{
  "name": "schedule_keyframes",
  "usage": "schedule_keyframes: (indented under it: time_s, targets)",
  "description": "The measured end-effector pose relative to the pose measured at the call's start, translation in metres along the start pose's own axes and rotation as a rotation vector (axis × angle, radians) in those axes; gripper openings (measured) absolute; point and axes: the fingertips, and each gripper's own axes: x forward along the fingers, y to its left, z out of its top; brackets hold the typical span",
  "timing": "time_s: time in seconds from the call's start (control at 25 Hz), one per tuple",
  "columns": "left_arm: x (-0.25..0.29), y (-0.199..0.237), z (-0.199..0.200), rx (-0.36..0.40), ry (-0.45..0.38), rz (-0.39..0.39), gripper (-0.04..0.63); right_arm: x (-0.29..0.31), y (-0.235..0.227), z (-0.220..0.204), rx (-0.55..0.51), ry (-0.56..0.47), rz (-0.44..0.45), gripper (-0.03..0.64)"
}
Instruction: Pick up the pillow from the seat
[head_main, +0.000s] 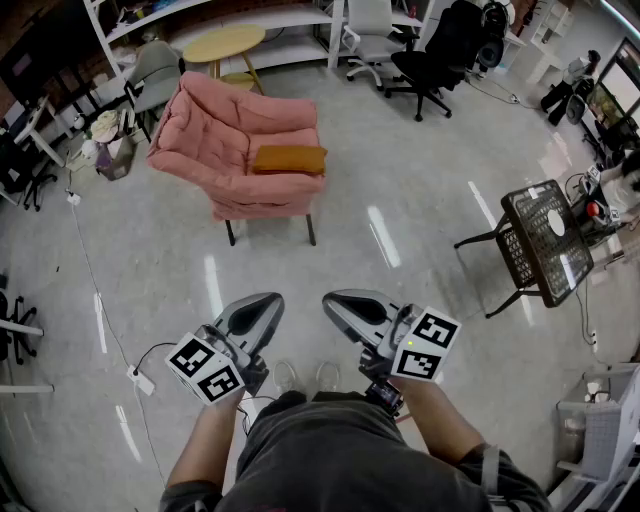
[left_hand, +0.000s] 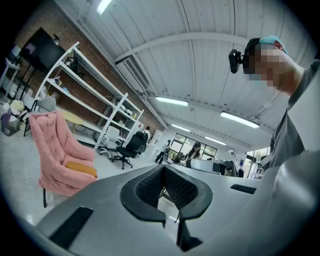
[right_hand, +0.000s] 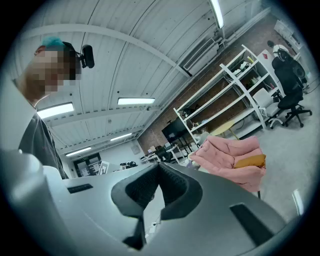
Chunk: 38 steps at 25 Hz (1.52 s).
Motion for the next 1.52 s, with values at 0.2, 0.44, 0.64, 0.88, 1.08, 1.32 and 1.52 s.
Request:
schedule_keyframes:
  time_s: [0.2, 0.44, 0.64, 0.88, 1.08, 1.32, 1.52]
  targets:
    - [0.012, 0.000, -0.005, -0.002, 0.005, 0.000, 0.011, -0.007, -0.012, -0.001, 0.000, 0.002, -0.006, 0.014]
    - [0.028, 0.000, -0.008, 0.002, 0.006, 0.009, 0.011, -0.016, -0.033, 0.001, 0.030, -0.014, -0.023, 0.014]
    - [0.037, -0.005, -0.009, 0.007, 0.003, 0.019, 0.011, -0.029, -0.044, 0.006, 0.036, -0.020, -0.044, 0.015]
    - [0.044, 0.004, -0.006, 0.012, -0.002, 0.027, 0.011, -0.030, -0.058, 0.005, 0.051, -0.012, -0.053, 0.015]
    - [0.050, 0.029, -0.003, -0.014, -0.001, 0.042, 0.011, -0.015, -0.076, 0.004, 0.068, 0.004, -0.065, 0.015]
    - [0.071, 0.076, 0.004, -0.034, 0.006, 0.029, 0.011, 0.018, -0.116, 0.008, 0.081, 0.015, -0.082, 0.015]
    - [0.095, 0.131, 0.021, -0.047, 0.019, 0.013, 0.011, 0.061, -0.158, 0.018, 0.093, 0.026, -0.099, 0.015]
